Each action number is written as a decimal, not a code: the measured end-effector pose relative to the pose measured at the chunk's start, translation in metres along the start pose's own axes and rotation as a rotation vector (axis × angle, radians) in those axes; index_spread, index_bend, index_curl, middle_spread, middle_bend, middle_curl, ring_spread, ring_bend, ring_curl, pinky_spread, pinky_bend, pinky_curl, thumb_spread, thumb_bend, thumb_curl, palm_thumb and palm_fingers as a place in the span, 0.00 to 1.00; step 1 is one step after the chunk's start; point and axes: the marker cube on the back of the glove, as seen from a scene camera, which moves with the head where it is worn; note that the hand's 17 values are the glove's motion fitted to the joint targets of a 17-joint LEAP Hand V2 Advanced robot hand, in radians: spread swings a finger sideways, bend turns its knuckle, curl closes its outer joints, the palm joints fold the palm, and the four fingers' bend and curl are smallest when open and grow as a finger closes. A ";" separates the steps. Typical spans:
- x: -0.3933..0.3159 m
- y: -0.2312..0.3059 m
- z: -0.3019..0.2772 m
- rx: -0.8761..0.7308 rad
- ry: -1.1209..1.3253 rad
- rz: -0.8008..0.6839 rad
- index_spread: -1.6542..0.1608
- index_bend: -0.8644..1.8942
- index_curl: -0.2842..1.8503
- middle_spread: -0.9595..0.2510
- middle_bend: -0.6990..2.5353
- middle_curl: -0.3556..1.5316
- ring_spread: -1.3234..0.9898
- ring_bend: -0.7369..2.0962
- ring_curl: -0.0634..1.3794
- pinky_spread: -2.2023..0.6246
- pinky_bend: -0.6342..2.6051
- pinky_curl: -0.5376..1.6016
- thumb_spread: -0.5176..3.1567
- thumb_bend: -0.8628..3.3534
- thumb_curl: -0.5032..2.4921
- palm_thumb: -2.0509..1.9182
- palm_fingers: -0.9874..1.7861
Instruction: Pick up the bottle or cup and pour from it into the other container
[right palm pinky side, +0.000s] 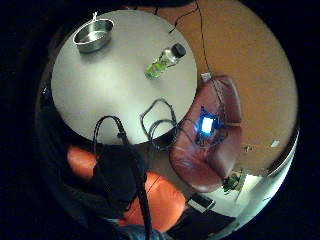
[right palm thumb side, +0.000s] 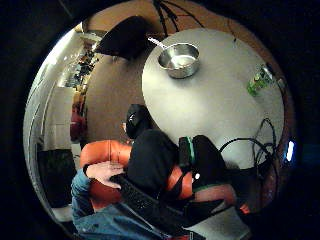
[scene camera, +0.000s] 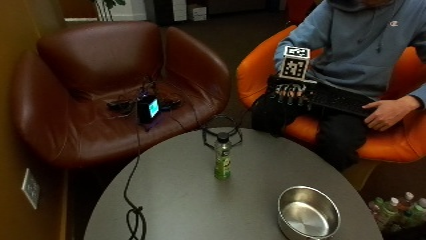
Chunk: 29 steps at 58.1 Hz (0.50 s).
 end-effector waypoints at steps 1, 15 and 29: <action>0.001 0.000 0.000 0.006 0.002 -0.001 0.69 0.37 0.26 0.73 0.27 0.31 0.57 0.37 0.19 0.86 0.32 0.39 0.43 0.20 0.29 0.68 0.39; 0.031 -0.001 -0.011 0.005 0.021 0.035 0.69 0.37 0.26 0.73 0.27 0.32 0.57 0.37 0.21 0.86 0.32 0.40 0.43 0.20 0.29 0.68 0.38; 0.081 0.001 -0.016 0.037 0.040 0.090 0.69 0.37 0.26 0.74 0.27 0.32 0.57 0.37 0.22 0.86 0.32 0.41 0.43 0.20 0.30 0.68 0.38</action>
